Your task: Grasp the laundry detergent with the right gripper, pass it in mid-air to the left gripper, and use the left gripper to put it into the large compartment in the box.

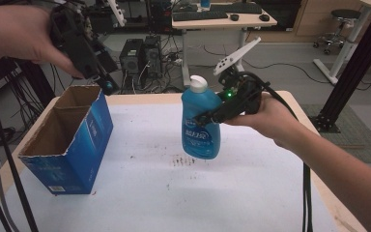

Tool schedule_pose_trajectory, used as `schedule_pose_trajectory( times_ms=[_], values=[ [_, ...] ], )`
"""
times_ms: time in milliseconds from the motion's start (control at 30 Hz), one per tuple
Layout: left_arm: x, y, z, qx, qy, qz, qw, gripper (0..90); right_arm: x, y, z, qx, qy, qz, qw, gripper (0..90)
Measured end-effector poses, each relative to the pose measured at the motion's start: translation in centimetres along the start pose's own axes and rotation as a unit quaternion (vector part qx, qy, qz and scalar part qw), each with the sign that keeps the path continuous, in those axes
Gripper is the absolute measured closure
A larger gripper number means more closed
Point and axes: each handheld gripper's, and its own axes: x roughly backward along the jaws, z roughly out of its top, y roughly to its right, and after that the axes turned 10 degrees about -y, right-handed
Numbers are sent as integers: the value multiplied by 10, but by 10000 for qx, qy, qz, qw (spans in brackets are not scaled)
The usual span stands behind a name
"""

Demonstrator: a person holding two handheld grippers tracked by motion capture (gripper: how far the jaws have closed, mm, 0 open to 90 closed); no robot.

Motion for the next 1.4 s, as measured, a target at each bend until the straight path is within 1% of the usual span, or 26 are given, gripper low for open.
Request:
schedule_pose_trajectory(
  times_ms=[100, 133, 167, 233, 267, 300, 367, 433, 467, 500, 533, 567, 600, 633, 667, 700, 767, 833, 867, 900, 1033, 1167, 1267, 1300, 1333, 1400],
  values=[
    [4, 2, 4, -81, 63, -54, 9999, 255, 5, -5, 17, 263, 21, 226, 9994, 454],
    [5, 3, 6, -96, 94, -79, 9999, 254, 6, -6, 21, 322, 22, 270, 9991, 454],
    [6, 3, 7, -154, 120, -73, 9998, 235, 7, -8, 25, 364, 27, 326, 9988, 454],
    [8, 5, 10, -222, 166, -77, 9996, 225, 8, -11, 34, 510, 31, 420, 9978, 454],
    [9, 6, 12, -270, 184, -73, 9994, 225, 9, -13, 42, 610, 64, 503, 9969, 454],
    [10, 7, 13, -305, 205, -99, 9993, 225, 9, -13, 42, 610, 64, 503, 9969, 454],
    [12, 9, 17, -389, 246, -177, 9988, 225, 9, -14, 49, 683, 90, 584, 9959, 454],
    [13, 11, 20, -532, 243, -255, 9980, 225, 8, -17, 56, 779, 118, 644, 9948, 454],
    [13, 13, 21, -546, 258, -271, 9978, 225, 7, -19, 62, 892, 111, 737, 9932, 454],
    [14, 13, 23, -588, 283, -249, 9976, 225, 7, -19, 62, 892, 111, 737, 9932, 454],
    [14, 14, 24, -642, 289, -258, 9972, 225, 6, -22, 67, 976, 104, 796, 9920, 454],
    [14, 14, 26, -685, 272, -278, 9969, 225, 6, -22, 67, 976, 104, 796, 9920, 454],
    [13, 15, 27, -702, 293, -303, 9966, 225, 6, -23, 70, 1038, 75, 825, 9911, 454],
    [13, 15, 27, -702, 293, -303, 9966, 225, 6, -23, 70, 1038, 75, 825, 9911, 454],
    [12, 16, 29, -781, 258, -316, 9961, 225, 4, -27, 76, 1134, 57, 878, 9896, 454],
    [12, 16, 30, -828, 231, -310, 9958, 225, 4, -27, 76, 1134, 57, 878, 9896, 454],
    [11, 18, 33, -892, 217, -351, 9952, 225, 3, -29, 80, 1213, 32, 922, 9883, 455],
    [10, 19, 35, -927, 196, -305, 9950, 225, 2, -33, 84, 1301, 9, 954, 9869, 455],
    [10, 19, 35, -927, 196, -305, 9950, 225, 2, -33, 84, 1301, 9, 954, 9869, 455],
    [9, 20, 38, -1016, 187, -345, 9941, 225, 0, -36, 89, 1370, -2, 1027, 9852, 455],
    [6, 23, 42, -1116, 137, -352, 9930, 225, -1, -39, 93, 1447, 9, 1106, 9833, 455],
    [3, 25, 46, -1212, 57, -313, 9921, 225, -2, -41, 96, 1475, 2, 1125, 9826, 455],
    [0, 26, 49, -1239, -28, -267, 9919, 225, -3, -43, 97, 1504, -37, 1146, 9820, 454],
    [0, 26, 49, -1239, -28, -267, 9919, 225, -3, -43, 97, 1466, -39, 1148, 9825, 455],
    [-1, 26, 50, -1233, -85, -245, 9920, 225, -2, -43, 97, 1490, -31, 1153, 9821, 454],
    [-1, 27, 51, -1241, -77, -247, 9919, 225, -2, -43, 97, 1495, -18, 1146, 9821, 454]
  ],
)
